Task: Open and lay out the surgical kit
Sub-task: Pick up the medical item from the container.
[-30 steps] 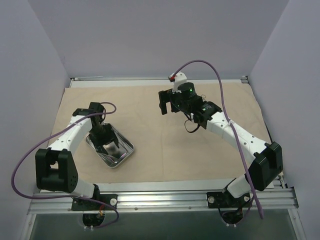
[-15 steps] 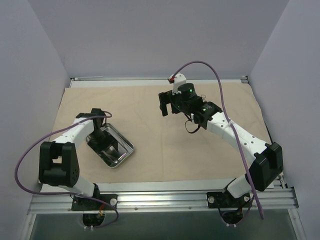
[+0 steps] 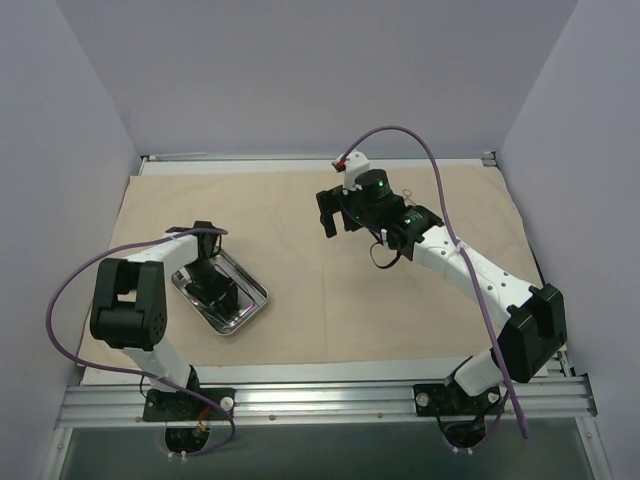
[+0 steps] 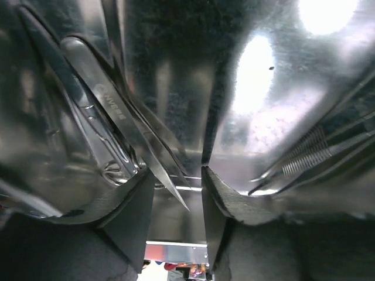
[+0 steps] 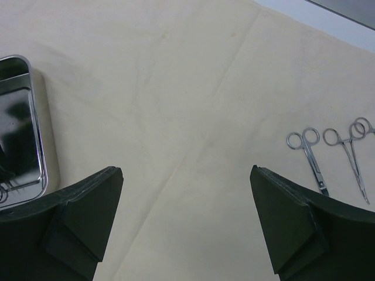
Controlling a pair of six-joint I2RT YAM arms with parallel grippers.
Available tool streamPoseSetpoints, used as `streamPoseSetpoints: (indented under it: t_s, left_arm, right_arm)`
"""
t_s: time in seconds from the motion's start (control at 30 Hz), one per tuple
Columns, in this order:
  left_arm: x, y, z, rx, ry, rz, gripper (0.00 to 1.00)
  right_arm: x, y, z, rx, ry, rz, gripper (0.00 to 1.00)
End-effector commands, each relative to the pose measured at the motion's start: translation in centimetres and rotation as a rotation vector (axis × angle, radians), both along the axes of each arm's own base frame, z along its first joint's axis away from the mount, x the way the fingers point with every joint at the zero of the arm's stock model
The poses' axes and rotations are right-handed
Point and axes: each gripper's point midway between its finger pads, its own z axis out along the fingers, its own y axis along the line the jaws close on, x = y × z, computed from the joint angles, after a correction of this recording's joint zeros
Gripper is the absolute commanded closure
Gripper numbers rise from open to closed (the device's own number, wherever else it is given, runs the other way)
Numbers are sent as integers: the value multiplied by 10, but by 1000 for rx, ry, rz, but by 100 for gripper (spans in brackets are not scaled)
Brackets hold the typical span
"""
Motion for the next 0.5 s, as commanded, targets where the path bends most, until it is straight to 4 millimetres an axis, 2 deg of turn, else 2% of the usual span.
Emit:
streamPoseSetpoints:
  t_s: [0.0,0.1,0.2,0.23,0.33,0.4,0.47]
  left_arm:
    - [8,-3,-4,20,-7,15,55]
    - [7,-4,-7,21,19,1,56]
    - [9,-4,-3,23,5,-15,66]
    - [11,-3,0,29,-2,-20,72]
    - [19,-1,15,37,-44,-51,86]
    - [28,-1,32,35,-89,-73,94]
    - [35,-4,45,17,-133,-110,98]
  right_arm:
    - [-5,-2,18,2,-48,21,4]
    - [-2,-10,18,-21,-60,-20,4]
    - [0,-14,14,-35,-53,-36,4]
    - [0,-13,15,-29,-49,-41,4]
    - [2,-13,16,-7,-43,-56,5]
    - [3,-8,14,14,-21,-56,6]
    - [4,-1,18,47,-11,-50,2]
